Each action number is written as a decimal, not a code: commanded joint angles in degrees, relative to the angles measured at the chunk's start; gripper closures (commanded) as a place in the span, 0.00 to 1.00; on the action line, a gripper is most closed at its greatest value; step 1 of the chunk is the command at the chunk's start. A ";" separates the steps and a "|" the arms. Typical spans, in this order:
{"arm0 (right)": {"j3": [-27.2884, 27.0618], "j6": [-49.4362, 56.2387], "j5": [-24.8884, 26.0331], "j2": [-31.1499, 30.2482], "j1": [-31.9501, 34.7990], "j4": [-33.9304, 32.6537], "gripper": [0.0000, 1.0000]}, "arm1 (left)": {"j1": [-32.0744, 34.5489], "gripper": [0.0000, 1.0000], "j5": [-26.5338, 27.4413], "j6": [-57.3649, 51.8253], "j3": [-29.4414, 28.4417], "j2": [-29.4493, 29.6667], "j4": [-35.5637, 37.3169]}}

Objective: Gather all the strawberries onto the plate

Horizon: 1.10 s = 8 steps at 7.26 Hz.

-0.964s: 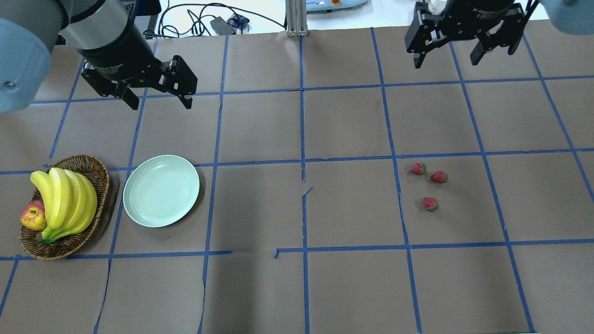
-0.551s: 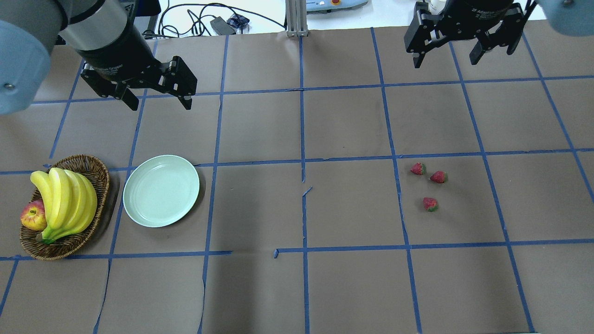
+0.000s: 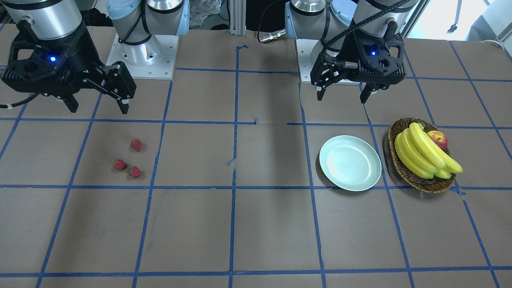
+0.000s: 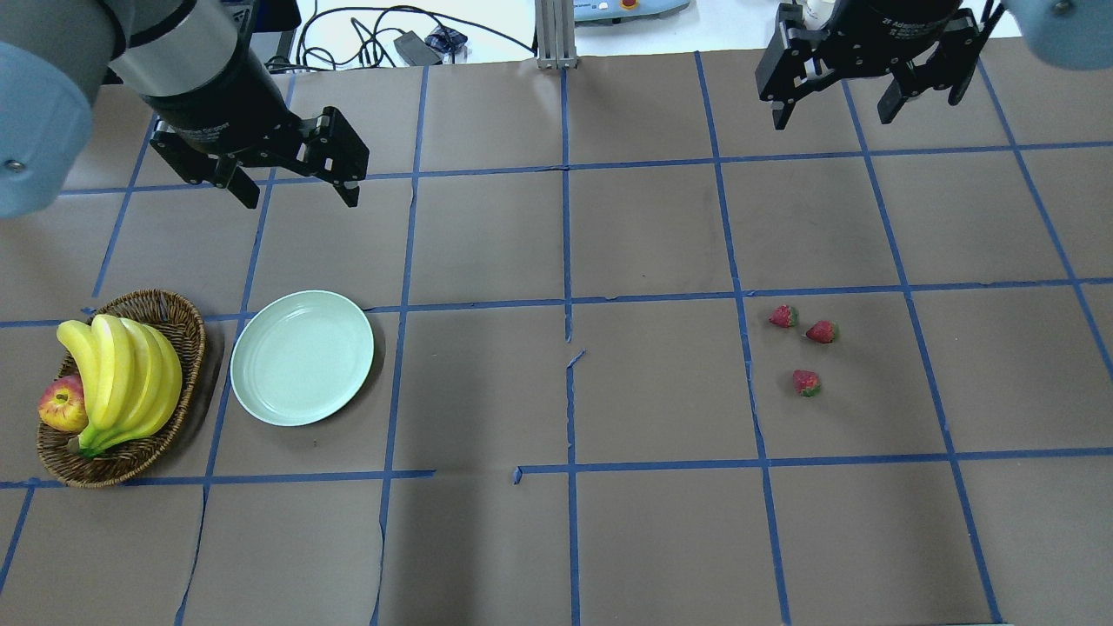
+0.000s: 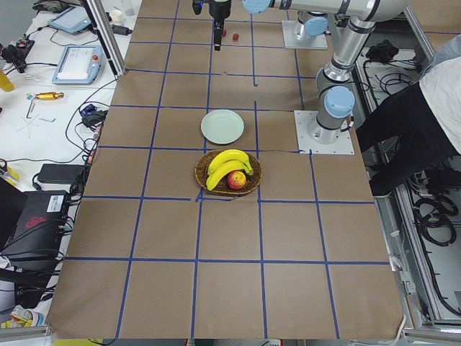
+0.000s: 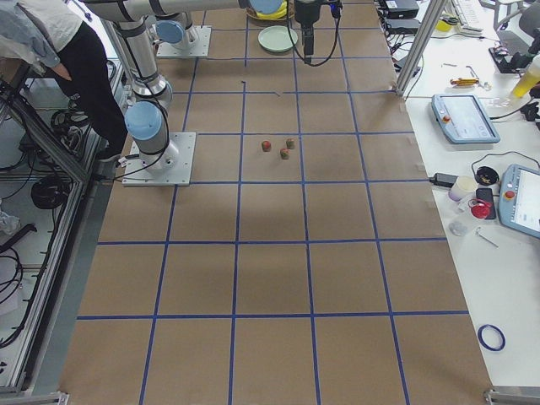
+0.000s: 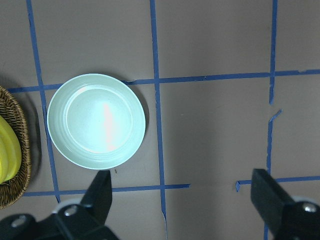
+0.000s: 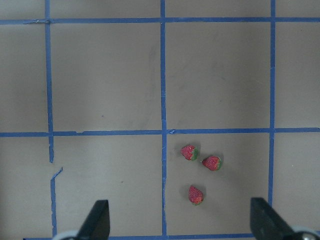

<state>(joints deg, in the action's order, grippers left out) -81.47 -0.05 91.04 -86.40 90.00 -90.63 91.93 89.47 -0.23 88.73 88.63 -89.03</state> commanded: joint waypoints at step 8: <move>-26.13 8.47 3.53 -0.45 -1.13 -14.26 0.00 | 0.00 0.00 -0.26 0.06 0.57 -0.04 0.00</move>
<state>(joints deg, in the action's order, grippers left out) -100.75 5.16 94.19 -87.31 89.61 -99.25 91.93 89.25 -0.18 89.23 88.59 -89.03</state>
